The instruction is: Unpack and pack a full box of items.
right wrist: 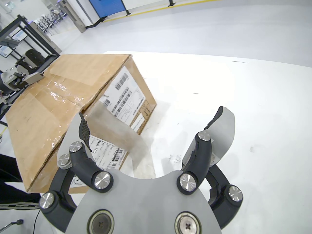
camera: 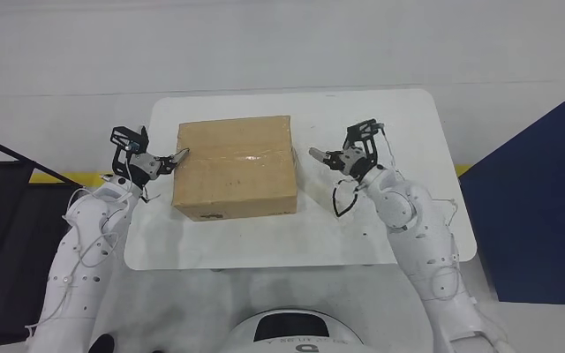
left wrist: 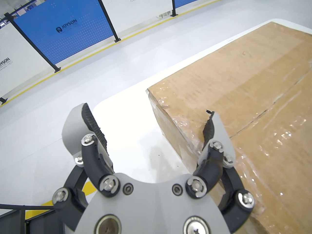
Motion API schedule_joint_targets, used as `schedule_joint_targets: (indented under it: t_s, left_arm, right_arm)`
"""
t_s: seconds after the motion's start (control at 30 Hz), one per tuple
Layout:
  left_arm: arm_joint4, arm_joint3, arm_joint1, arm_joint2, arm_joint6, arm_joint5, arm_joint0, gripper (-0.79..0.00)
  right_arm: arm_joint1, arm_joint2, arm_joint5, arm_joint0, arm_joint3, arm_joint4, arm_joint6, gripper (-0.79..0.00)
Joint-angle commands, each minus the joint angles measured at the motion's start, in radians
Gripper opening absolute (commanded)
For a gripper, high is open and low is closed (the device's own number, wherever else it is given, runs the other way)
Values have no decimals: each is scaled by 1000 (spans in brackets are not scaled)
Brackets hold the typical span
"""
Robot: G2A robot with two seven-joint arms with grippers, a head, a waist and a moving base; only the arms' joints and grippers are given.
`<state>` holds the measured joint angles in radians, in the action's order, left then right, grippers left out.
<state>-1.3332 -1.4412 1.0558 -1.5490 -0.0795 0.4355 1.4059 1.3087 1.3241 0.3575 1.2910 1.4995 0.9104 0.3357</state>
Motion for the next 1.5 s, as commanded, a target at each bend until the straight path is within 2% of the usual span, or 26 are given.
schedule_joint_targets:
  t_s: [0.0,0.1,0.17,0.2,0.27,0.33,0.53,0.77,0.97,1.13,1.3,1.47]
  left_arm:
    - [0,0,0,0,0,0,0,0]
    - [0,0,0,0,0,0,0,0]
    - [0,0,0,0,0,0,0,0]
    - [0,0,0,0,0,0,0,0]
    - [0,0,0,0,0,0,0,0]
    - [0,0,0,0,0,0,0,0]
    - [0,0,0,0,0,0,0,0]
    - [0,0,0,0,0,0,0,0]
    - [0,0,0,0,0,0,0,0]
    - [0,0,0,0,0,0,0,0]
    - [0,0,0,0,0,0,0,0]
    - [0,0,0,0,0,0,0,0]
  right_arm:
    - [0,-3,0,-3,-2,-10,2,0]
    - [0,-3,0,-3,-2,-10,2,0]
    - [-2,-21,-70,-18,-30,118,41,0]
    - [0,-37,-65,-26,-40,110,54,0]
    - [-7,-35,46,-23,-55,104,64,0]
    - [-16,-21,93,3,-68,133,59,0]
    - [-26,-50,123,50,-37,239,64,0]
    - [-18,-109,115,33,-41,225,0,0]
    - [3,-181,66,-46,-133,201,-85,0]
    - [15,-189,39,-77,-188,139,-200,0]
    - [18,-152,9,-38,-164,62,-372,0]
    - [14,-122,-43,25,-91,64,-462,0]
